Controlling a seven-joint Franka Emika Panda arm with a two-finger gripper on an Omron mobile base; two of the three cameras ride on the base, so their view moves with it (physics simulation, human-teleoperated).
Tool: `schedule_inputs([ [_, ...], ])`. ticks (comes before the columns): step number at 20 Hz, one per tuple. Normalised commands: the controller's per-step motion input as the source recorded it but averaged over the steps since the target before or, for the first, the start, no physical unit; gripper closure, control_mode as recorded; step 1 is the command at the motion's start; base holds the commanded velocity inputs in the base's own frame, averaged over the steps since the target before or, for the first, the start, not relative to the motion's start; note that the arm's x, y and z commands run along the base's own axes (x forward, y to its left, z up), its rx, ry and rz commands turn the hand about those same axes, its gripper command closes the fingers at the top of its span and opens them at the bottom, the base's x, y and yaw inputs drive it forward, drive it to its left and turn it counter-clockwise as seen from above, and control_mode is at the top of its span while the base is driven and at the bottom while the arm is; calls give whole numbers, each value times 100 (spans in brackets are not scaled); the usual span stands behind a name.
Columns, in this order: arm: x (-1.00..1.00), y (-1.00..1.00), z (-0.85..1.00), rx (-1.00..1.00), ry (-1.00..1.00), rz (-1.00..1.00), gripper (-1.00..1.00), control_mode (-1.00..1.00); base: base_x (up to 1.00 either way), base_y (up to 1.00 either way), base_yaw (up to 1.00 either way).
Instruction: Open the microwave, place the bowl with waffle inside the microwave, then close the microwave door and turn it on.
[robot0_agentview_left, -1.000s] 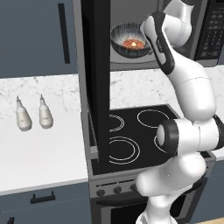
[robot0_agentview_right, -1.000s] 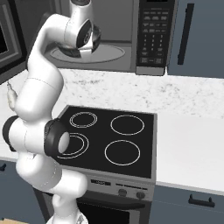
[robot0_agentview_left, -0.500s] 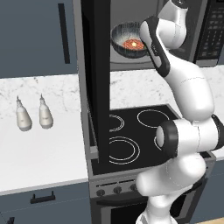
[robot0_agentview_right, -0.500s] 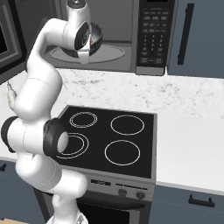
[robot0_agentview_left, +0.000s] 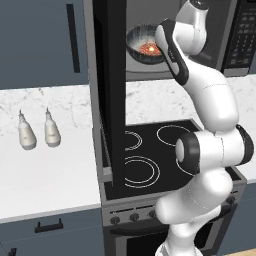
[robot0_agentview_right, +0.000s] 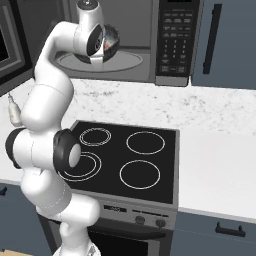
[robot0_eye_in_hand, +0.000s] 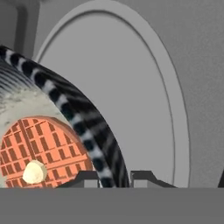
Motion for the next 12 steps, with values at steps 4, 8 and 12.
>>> schedule_inputs([
  [4, 0, 0, 0, 0, 0, 0, -100, -100, 0, 0, 0],
  [8, 0, 0, 0, 0, 0, 0, -100, -100, 0, 0, 0],
  [12, 0, 0, 0, 0, 0, 0, -100, -100, 0, 0, 0],
])
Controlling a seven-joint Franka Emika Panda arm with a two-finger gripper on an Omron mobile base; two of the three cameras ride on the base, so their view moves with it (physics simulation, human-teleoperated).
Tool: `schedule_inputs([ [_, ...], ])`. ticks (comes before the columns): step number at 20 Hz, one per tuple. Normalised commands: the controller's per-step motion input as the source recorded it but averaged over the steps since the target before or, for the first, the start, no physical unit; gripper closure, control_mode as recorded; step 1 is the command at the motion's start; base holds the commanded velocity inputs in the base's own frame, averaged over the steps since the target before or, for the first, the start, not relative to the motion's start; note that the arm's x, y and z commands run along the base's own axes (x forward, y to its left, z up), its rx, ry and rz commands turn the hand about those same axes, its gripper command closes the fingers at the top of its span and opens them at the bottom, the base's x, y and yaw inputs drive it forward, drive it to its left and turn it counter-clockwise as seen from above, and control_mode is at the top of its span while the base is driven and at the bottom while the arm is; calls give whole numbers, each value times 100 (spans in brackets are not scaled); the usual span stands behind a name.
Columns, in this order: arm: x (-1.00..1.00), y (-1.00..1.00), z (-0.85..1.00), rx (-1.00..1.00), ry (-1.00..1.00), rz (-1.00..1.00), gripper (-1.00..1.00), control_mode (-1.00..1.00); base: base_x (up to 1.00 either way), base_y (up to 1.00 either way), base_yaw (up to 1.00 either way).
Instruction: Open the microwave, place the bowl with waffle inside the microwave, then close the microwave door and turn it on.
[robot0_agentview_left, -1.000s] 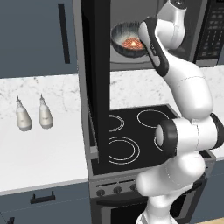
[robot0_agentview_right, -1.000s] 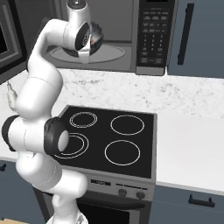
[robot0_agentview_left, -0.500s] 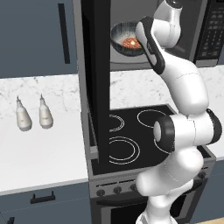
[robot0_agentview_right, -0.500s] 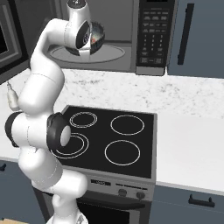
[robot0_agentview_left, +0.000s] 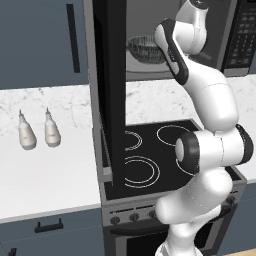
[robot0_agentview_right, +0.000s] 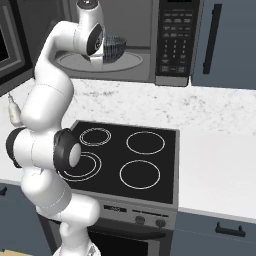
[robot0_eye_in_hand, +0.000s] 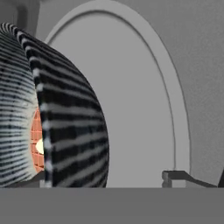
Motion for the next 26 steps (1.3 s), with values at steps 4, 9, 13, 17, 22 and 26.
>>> schedule_inputs([
  [4, -14, -3, 7, 0, 0, 0, -100, -100, 0, 0, 0],
  [9, -79, -3, 8, -1, -7, 0, -100, -100, 0, 0, 0],
  [13, -99, -12, 8, -2, -9, 0, -100, -100, 0, 0, 0],
  [17, -100, -10, -16, -7, -1, 6, -100, -100, 0, 0, 0],
  [22, -100, -5, -7, -4, -10, 6, -100, -100, 0, 0, 0],
  [26, -100, -6, -7, -7, -17, 9, -100, -100, 0, 0, 0],
])
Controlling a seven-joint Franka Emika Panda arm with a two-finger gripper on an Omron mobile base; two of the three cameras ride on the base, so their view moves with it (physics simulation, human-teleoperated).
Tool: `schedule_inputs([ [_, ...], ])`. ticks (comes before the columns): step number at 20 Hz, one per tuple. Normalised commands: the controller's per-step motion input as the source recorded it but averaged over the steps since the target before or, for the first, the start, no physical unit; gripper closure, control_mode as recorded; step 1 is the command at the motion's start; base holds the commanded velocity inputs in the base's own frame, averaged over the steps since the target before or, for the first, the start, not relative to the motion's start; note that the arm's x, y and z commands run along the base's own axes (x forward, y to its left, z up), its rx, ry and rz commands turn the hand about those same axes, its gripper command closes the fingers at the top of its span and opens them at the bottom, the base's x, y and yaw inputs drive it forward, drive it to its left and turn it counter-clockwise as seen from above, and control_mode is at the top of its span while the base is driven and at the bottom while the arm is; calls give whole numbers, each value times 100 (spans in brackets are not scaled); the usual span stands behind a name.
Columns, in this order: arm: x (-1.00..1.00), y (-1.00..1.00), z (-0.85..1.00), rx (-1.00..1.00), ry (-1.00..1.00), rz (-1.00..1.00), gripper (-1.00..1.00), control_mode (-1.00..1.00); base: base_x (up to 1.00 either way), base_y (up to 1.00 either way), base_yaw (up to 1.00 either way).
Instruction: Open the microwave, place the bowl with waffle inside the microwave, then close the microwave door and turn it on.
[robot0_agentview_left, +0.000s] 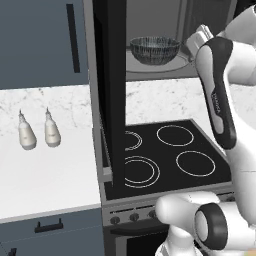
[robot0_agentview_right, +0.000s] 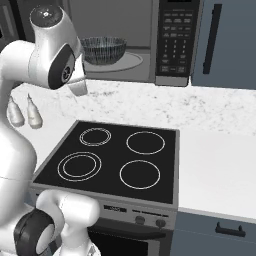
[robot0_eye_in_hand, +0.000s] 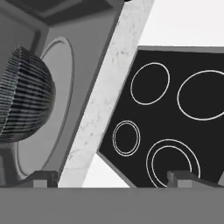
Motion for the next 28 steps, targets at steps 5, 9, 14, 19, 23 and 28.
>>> schedule_inputs([
  [5, -65, 0, -33, -16, -25, 19, -100, -100, 0, 0, 0],
  [9, -22, 0, -61, -19, -19, 34, -100, -100, 0, 0, 0],
  [14, 2, 0, -55, -15, -19, 34, -100, -100, 0, 0, 0],
  [19, 18, 26, -29, -12, -19, 21, -100, -100, 0, 0, 0],
  [23, 46, 62, -12, -14, -14, 0, -100, -100, 0, 0, 0],
  [28, 48, 50, -23, -15, -14, -5, -100, -100, 0, 0, 0],
])
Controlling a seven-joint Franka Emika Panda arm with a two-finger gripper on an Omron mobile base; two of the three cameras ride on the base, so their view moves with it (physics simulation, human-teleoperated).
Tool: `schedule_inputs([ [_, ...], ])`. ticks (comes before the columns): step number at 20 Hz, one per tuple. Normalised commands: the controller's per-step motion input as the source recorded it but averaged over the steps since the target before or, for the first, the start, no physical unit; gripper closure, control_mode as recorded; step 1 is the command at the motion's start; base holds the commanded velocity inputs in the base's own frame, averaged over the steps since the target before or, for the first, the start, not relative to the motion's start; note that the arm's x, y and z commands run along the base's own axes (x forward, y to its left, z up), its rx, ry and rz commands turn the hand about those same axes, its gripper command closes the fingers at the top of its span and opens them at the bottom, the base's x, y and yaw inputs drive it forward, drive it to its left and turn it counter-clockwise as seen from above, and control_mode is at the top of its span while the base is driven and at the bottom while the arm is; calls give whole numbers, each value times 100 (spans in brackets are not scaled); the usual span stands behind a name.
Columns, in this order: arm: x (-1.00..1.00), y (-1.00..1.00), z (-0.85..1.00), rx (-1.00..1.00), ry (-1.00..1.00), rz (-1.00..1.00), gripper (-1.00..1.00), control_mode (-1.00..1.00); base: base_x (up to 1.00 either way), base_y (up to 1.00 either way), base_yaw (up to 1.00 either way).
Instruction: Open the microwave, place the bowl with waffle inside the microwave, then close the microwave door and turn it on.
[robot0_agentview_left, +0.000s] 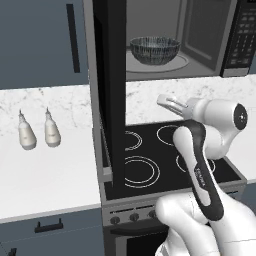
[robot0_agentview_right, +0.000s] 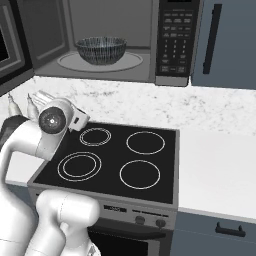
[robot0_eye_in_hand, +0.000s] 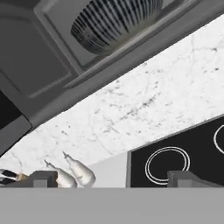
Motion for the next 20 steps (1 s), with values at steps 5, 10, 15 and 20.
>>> schedule_inputs([
  [5, 40, 52, -22, -16, -14, -9, -100, -100, 0, 0, 0],
  [10, 3, 56, -20, -20, -15, -16, -100, -100, 0, 0, 0],
  [15, -11, 56, -2, -11, -7, -20, -100, -100, 0, 0, 0],
  [20, -41, 75, 0, -13, -7, -13, -100, -100, 0, 0, 0],
])
